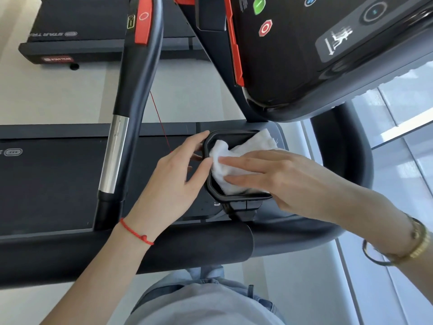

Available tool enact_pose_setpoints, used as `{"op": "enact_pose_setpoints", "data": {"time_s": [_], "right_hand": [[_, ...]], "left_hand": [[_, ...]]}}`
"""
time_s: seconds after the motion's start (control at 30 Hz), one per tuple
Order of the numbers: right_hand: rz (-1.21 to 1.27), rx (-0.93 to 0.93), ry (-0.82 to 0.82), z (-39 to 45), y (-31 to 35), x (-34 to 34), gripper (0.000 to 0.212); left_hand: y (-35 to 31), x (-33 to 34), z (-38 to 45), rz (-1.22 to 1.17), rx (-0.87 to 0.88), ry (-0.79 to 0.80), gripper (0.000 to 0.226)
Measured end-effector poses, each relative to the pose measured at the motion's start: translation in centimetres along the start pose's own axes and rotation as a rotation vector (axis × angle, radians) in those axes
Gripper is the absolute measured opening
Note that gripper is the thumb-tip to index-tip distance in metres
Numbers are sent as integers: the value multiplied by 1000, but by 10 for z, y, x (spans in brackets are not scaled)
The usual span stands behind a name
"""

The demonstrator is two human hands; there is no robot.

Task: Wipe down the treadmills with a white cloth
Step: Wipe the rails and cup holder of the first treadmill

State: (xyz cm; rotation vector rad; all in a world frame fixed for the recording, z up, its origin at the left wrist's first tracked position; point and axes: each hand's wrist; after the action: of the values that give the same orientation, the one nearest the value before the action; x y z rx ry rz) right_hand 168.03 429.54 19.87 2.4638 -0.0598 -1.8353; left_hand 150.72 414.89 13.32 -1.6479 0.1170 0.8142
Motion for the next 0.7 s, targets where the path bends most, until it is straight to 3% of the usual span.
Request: {"op": "enact_pose_setpoints", "data": {"time_s": [0.27, 0.5, 0.7], "right_hand": [[-174, 14, 148, 32, 1, 3, 54], [-36, 86, 354, 67, -11, -7, 57], [-4, 131, 392, 75, -15, -1, 53]], "left_hand": [[1, 0, -3, 24, 9, 9, 53], [4, -1, -4, 24, -14, 18, 52], [5, -2, -4, 40, -15, 26, 53]]}}
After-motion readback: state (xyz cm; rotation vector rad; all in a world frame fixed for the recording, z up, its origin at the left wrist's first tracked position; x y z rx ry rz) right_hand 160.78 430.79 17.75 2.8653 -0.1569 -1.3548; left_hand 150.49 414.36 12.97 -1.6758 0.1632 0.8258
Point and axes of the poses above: each hand's wrist, its own z-axis towards the middle knuckle, its own x-axis out of the palm, y = z × x
